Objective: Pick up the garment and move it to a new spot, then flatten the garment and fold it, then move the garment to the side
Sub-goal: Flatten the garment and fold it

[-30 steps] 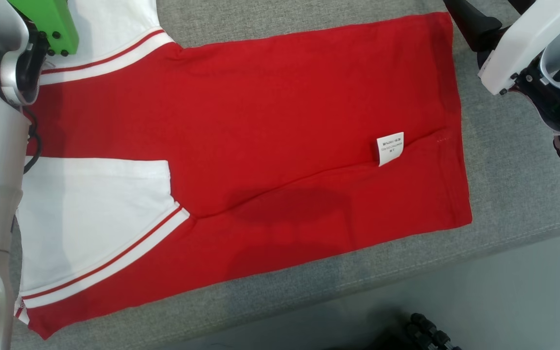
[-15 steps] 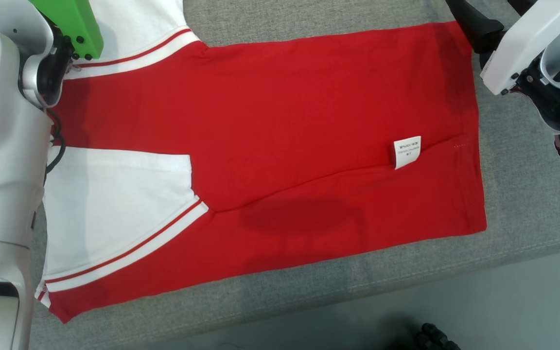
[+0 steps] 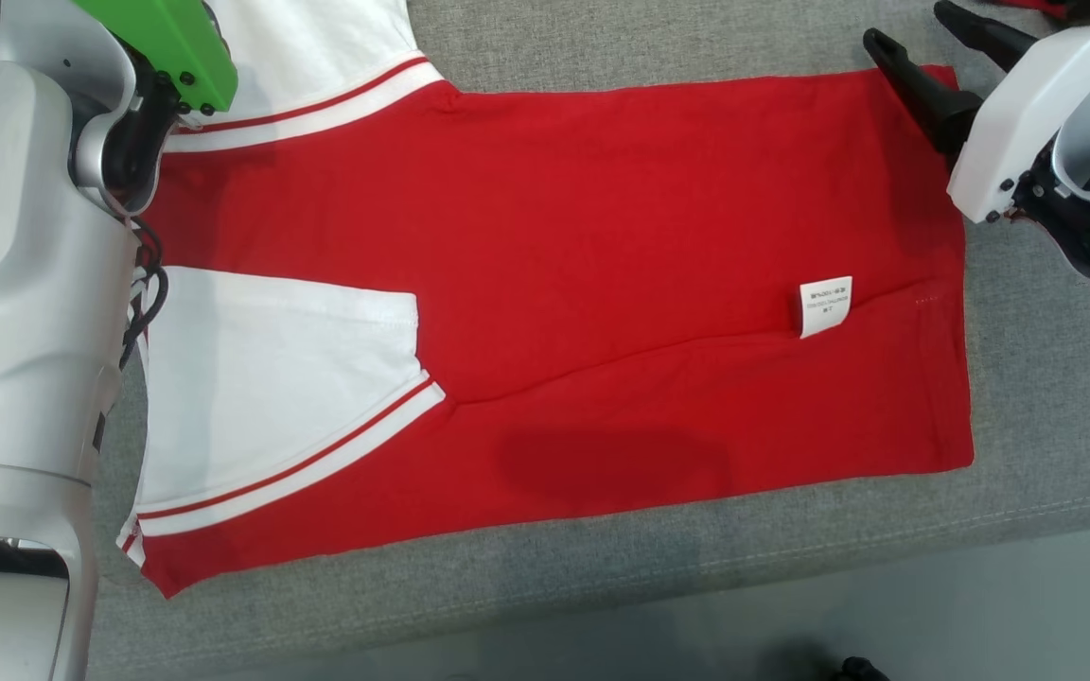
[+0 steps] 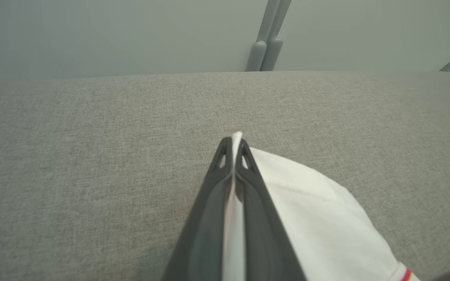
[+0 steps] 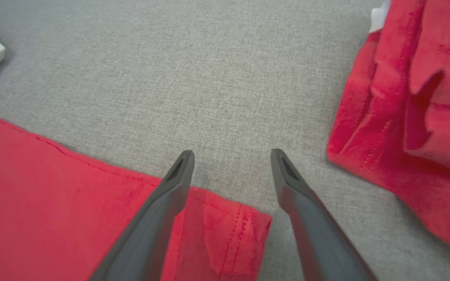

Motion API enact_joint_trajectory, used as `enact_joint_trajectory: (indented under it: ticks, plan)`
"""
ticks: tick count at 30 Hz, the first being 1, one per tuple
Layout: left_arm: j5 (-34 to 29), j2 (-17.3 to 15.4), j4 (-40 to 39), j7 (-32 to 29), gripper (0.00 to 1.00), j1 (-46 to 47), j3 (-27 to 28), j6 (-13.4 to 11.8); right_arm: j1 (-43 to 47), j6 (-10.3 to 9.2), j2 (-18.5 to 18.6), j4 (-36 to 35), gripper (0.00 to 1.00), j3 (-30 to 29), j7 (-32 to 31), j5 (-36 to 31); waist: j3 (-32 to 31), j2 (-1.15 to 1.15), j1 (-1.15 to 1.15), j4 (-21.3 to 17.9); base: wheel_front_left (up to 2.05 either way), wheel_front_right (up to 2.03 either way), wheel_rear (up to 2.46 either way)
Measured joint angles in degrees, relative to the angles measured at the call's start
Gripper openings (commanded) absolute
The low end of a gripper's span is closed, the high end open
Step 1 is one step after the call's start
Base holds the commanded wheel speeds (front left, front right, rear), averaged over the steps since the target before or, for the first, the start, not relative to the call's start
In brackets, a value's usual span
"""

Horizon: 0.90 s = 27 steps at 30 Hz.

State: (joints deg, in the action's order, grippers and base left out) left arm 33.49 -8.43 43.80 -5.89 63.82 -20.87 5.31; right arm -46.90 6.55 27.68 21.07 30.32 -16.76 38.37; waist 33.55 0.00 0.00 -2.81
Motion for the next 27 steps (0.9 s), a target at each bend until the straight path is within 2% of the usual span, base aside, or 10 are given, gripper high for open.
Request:
enact_joint_trajectory:
  ticks: [13, 24, 25, 27]
  plan:
    - [1.65, 0.25, 0.34, 2.44, 0.0, -1.64, 0.4, 0.74, 6.12, 0.19, 2.19, -2.94, 1.0, 0.99, 0.31, 1.62, -1.59, 0.0, 0.0, -0.37, 0.0, 0.0, 0.0]
    - [2.38, 0.04, 0.57, 3.15, 0.0, -1.62, 0.74, 1.22, 5.68, 0.52, 2.86, -2.82, 0.98, 0.54, 0.11, 2.19, -0.11, 0.0, 0.0, -0.04, 0.0, 0.0, 0.0]
    - [2.6, 0.03, 0.63, 3.26, 0.0, -1.62, 0.82, 1.23, 5.43, 0.52, 2.87, -2.59, 0.89, 0.49, 0.16, 2.19, -0.08, 0.0, 0.0, 0.02, 0.0, 0.0, 0.0]
    - [2.66, -0.04, 0.7, 3.44, 0.0, -1.62, 0.96, 1.23, 5.05, 0.51, 2.91, -2.24, 0.5, 0.49, 0.18, 2.19, -0.05, 0.0, 0.0, 0.11, 0.0, 0.0, 0.0]
